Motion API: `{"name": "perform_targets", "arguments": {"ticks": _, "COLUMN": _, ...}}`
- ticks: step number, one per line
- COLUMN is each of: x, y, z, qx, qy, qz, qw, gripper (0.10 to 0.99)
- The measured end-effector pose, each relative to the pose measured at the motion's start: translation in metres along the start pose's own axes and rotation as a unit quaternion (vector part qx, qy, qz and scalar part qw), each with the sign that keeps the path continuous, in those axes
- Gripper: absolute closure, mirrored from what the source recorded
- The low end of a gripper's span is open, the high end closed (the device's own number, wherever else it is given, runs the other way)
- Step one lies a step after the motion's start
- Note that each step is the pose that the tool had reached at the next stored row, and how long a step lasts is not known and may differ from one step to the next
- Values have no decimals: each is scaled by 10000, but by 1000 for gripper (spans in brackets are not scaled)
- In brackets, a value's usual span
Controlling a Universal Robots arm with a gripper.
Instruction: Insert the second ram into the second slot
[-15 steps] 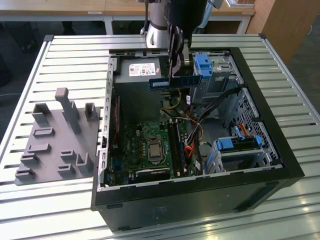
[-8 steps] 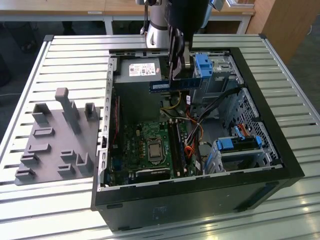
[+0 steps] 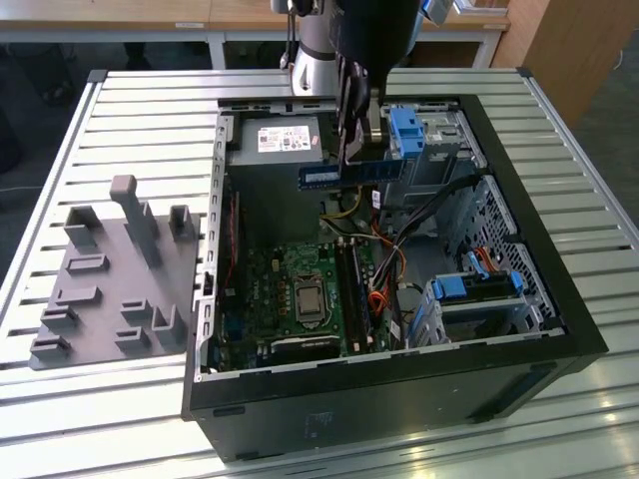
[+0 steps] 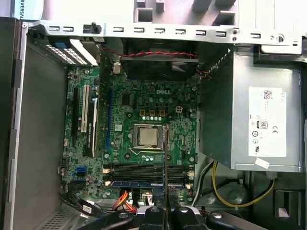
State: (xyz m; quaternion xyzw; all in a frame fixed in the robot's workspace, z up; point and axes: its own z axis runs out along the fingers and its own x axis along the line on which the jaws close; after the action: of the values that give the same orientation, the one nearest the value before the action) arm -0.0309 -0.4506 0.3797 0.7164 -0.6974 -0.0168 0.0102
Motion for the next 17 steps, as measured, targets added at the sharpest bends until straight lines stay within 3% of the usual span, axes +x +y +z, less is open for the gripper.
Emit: {"name": "perform_targets", "arguments": {"ticks": 17, "x": 28, "y": 2, "z": 0, "qx": 1, "qy": -5, "qz": 129, "qw": 9999, "gripper": 949}}
